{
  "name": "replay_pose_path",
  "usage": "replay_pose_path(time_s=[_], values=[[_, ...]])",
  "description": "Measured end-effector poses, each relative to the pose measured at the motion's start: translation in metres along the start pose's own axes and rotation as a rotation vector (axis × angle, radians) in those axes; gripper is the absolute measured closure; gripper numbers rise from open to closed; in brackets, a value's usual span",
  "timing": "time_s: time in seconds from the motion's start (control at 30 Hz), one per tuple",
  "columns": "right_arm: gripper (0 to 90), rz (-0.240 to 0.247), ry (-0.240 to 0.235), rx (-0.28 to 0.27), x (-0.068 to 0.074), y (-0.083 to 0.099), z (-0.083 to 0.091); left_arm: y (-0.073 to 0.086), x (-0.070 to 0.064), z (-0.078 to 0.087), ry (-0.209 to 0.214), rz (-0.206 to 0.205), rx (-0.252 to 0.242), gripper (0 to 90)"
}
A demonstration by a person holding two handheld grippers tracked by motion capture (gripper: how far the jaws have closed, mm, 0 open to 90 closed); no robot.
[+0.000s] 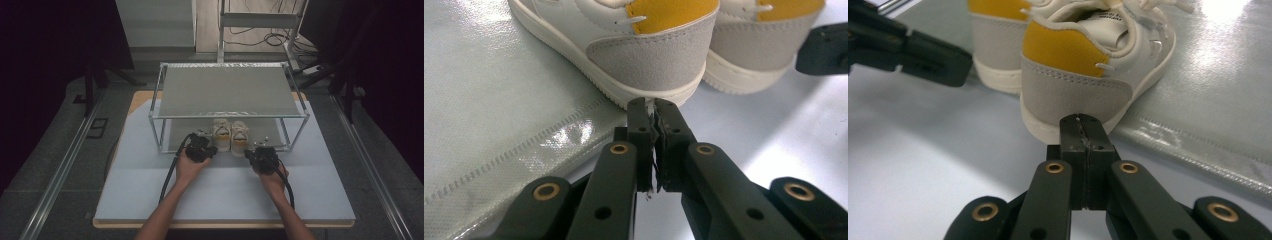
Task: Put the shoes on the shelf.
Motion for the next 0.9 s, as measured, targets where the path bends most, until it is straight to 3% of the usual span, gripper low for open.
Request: replay_pose_path(time_s=[0.4,0.53,0.67,0.7,0.73,0.8,0.83,0.87,0.9], values=[[89.6,-0.02,0.053,-0.015,-0.015,-0.007,-0.024,0.0,-0.001,-0.002,0.006,0.007,0.0,86.0],[89.7,-0.044,0.053,-0.019,-0.017,-0.005,-0.03,0.0,-0.001,-0.002,0.005,0.005,0.001,86.0],[89.7,-0.034,0.058,-0.014,-0.017,-0.004,-0.03,-0.002,0.002,-0.002,-0.007,0.004,0.003,84.6],[89.7,-0.037,0.057,-0.012,-0.017,-0.004,-0.03,-0.002,0.005,-0.003,-0.002,-0.029,0.004,84.4],[89.7,-0.037,0.056,-0.011,-0.017,-0.004,-0.03,-0.002,0.003,-0.003,-0.009,0.005,0.006,84.5],[89.8,-0.034,0.056,-0.011,-0.017,-0.004,-0.03,-0.003,0.004,-0.004,-0.009,0.004,0.011,84.4],[89.8,-0.033,0.055,-0.011,-0.017,-0.004,-0.03,-0.005,0.007,-0.005,-0.007,-0.034,0.01,84.5],[89.8,-0.033,0.056,-0.012,-0.017,-0.004,-0.03,-0.006,0.006,-0.006,-0.017,-0.003,0.011,84.5],[89.8,-0.033,0.056,-0.013,-0.017,-0.004,-0.03,-0.007,0.006,-0.006,-0.018,0.0,0.013,84.6]])
Point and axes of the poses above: each handheld gripper's, and its own axes: z roughly backward along the jaws, y roughly out of its underside, x roughly to its left, the point moved 10 cm from there along -z, roughly forward along the jaws, and after that the axes turned 12 degrees about -x, right-handed, at the moved point
